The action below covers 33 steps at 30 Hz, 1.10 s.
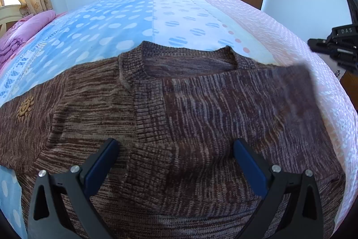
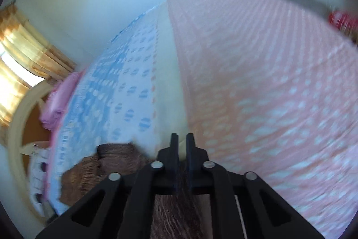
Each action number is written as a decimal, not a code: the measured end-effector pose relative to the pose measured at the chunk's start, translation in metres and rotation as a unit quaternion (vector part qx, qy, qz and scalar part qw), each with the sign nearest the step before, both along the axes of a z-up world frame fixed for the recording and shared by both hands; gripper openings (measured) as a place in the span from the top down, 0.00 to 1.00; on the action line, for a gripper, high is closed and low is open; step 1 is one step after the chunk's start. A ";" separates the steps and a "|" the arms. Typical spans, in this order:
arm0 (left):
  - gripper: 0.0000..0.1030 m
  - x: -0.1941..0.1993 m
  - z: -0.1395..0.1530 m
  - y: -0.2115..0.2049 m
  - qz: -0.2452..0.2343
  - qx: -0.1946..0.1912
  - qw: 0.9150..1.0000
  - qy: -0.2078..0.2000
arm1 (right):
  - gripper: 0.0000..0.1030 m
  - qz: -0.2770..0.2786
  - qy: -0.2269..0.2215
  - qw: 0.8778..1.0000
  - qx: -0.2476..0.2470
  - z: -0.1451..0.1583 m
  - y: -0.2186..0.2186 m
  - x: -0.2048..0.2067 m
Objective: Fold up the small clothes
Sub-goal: 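Fold the side edge over toward the sweater's center, then open the right gripper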
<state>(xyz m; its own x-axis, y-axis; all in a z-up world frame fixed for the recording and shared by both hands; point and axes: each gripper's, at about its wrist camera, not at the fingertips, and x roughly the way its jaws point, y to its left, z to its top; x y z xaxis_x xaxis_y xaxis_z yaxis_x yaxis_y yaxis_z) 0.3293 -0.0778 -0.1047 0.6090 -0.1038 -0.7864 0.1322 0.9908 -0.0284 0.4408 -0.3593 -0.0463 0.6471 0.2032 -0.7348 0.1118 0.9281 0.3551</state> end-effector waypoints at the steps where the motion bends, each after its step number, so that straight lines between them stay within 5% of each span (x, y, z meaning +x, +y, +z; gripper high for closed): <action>1: 0.00 0.000 0.000 0.000 0.000 0.000 1.000 0.000 | 0.96 -0.008 -0.002 1.000 -0.028 0.004 -0.002 -0.001; 3: 0.00 0.000 0.000 0.000 0.000 -0.001 1.000 0.000 | 0.96 -0.014 -0.003 0.998 -0.061 0.010 -0.003 -0.006; 7: 0.00 0.000 0.000 0.000 0.000 -0.001 1.000 0.000 | 0.96 0.044 -0.001 0.999 -0.018 0.000 0.018 -0.017; 10: 0.00 0.000 0.000 0.000 0.000 -0.002 1.000 0.000 | 0.96 0.085 0.024 0.995 -0.042 -0.022 0.047 -0.015; 15: 0.00 0.000 0.000 0.000 0.000 -0.004 1.000 0.000 | 0.96 0.028 0.081 0.996 -0.038 -0.060 0.025 -0.007; 19: 0.00 0.000 0.000 0.001 0.000 -0.006 1.000 0.000 | 0.99 0.013 0.068 0.997 -0.037 -0.051 0.009 -0.006; 21: 0.00 0.000 0.000 0.001 0.000 -0.006 1.000 0.000 | 0.93 -0.017 0.052 0.996 -0.076 -0.038 0.006 -0.010; 24: 0.00 0.000 0.000 0.000 0.000 -0.006 1.000 0.000 | 0.82 -0.006 0.056 0.998 -0.001 -0.037 -0.003 -0.013; 27: 0.00 0.000 0.000 0.001 0.000 -0.006 1.000 0.000 | 0.66 0.007 0.076 0.997 -0.011 -0.047 0.003 -0.013; 33: 0.00 0.000 0.000 0.000 0.001 -0.007 1.000 -0.001 | 0.67 0.025 0.080 0.996 -0.023 -0.063 0.021 -0.001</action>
